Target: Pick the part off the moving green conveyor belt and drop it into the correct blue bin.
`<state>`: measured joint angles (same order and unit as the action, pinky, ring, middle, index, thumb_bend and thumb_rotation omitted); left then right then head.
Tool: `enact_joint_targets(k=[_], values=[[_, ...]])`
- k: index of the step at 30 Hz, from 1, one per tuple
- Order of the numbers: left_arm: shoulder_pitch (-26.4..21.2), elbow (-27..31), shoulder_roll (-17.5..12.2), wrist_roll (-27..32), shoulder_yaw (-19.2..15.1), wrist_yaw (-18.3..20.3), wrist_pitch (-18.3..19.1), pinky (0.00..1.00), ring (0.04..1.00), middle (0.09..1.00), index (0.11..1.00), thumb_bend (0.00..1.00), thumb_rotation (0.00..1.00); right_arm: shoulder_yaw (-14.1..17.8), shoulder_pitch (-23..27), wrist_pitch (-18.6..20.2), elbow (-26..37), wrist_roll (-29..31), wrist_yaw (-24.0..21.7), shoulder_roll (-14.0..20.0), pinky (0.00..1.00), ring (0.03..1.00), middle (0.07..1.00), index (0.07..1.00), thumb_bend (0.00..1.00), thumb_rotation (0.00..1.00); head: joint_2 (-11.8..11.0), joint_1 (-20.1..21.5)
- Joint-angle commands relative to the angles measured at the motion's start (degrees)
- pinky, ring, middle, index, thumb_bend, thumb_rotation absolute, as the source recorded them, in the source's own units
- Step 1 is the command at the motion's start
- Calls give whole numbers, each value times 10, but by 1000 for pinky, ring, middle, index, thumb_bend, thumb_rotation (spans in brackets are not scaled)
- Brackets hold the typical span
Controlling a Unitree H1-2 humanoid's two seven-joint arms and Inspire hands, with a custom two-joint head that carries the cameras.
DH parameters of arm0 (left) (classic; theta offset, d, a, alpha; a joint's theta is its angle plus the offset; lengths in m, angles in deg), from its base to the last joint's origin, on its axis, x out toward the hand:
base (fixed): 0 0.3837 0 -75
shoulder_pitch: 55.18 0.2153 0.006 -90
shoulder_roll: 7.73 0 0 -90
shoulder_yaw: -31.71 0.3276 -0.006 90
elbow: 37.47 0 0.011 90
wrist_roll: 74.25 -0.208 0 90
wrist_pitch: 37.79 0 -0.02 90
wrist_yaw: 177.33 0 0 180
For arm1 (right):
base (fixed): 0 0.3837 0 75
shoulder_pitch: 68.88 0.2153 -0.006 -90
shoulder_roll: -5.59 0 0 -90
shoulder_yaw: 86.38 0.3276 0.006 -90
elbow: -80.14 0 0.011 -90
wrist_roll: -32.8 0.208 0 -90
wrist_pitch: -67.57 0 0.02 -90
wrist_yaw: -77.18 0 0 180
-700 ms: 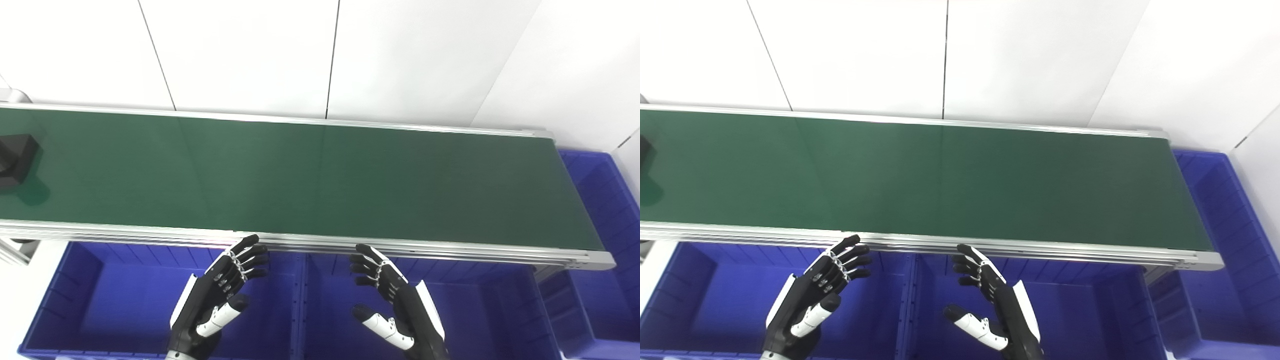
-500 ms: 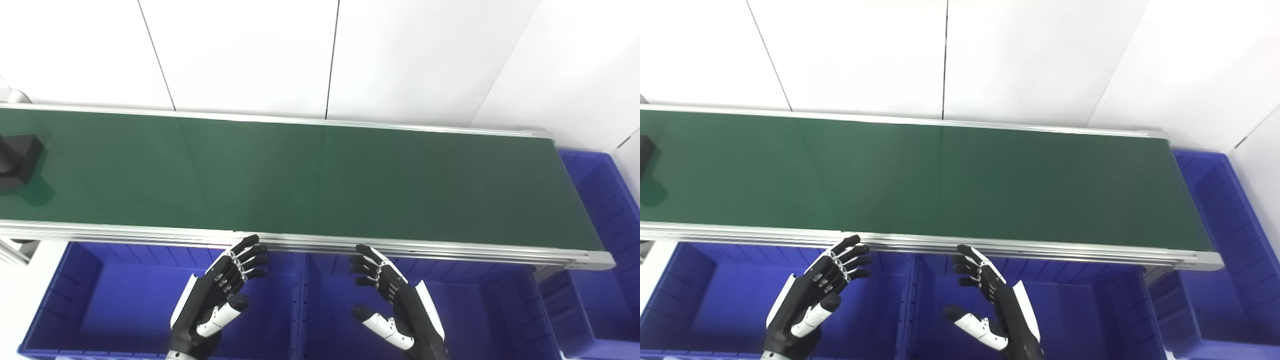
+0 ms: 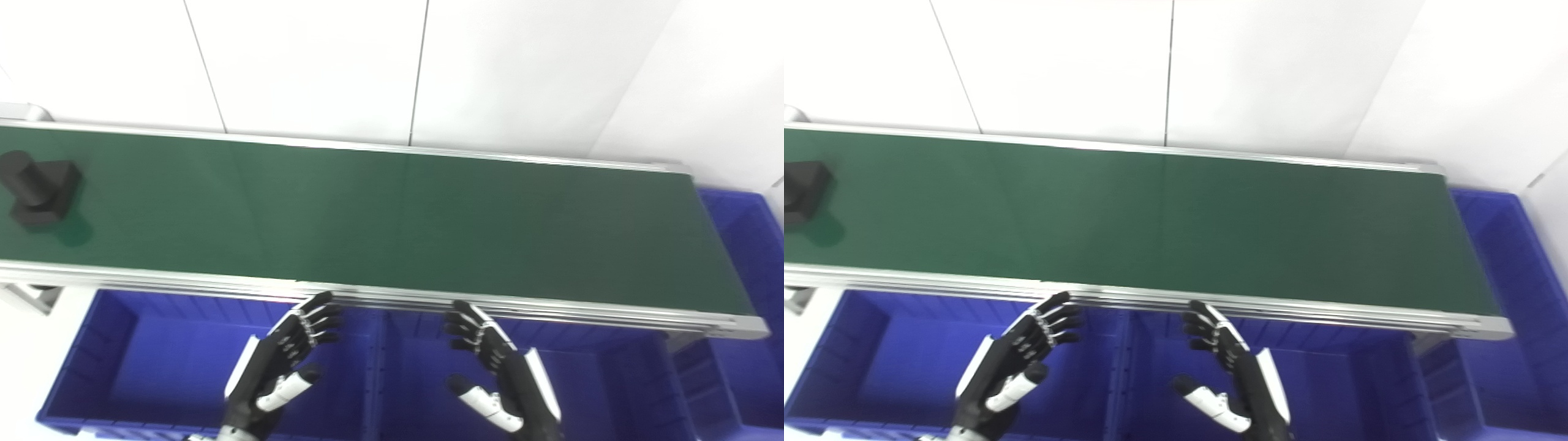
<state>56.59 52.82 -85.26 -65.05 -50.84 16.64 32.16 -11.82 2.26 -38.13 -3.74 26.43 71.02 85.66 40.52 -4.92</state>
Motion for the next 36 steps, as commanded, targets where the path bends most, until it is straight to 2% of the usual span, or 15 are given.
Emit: enact_joint_targets(k=[1, 14, 23, 29, 36], values=[[-4, 3, 7, -8, 2, -4, -28, 717, 774, 802, 843, 888, 606, 2, 5, -35, 7, 6, -4, 1, 733, 802, 826, 884, 655, 615, -4, -7], [-21, -46, 19, -13, 7, -2, -64, 708, 768, 802, 840, 872, 568, 13, 13, -66, -26, 21, -9, 9, 732, 806, 825, 881, 625, 601, -40, -47], [-30, -73, 30, -22, 6, 1, -68, 712, 770, 802, 833, 886, 568, 21, 23, -97, -56, 23, -11, 15, 720, 802, 827, 882, 607, 607, -78, -86], [-37, -89, 39, -20, 3, 8, -69, 709, 764, 797, 827, 891, 542, 26, 28, -108, -73, 27, -14, 19, 719, 808, 834, 888, 616, 630, -95, -109], [-43, -106, 47, -22, 6, 7, -69, 704, 756, 784, 817, 924, 511, 33, 33, -111, -87, 30, -13, 24, 715, 810, 840, 904, 617, 662, -131, -169]])
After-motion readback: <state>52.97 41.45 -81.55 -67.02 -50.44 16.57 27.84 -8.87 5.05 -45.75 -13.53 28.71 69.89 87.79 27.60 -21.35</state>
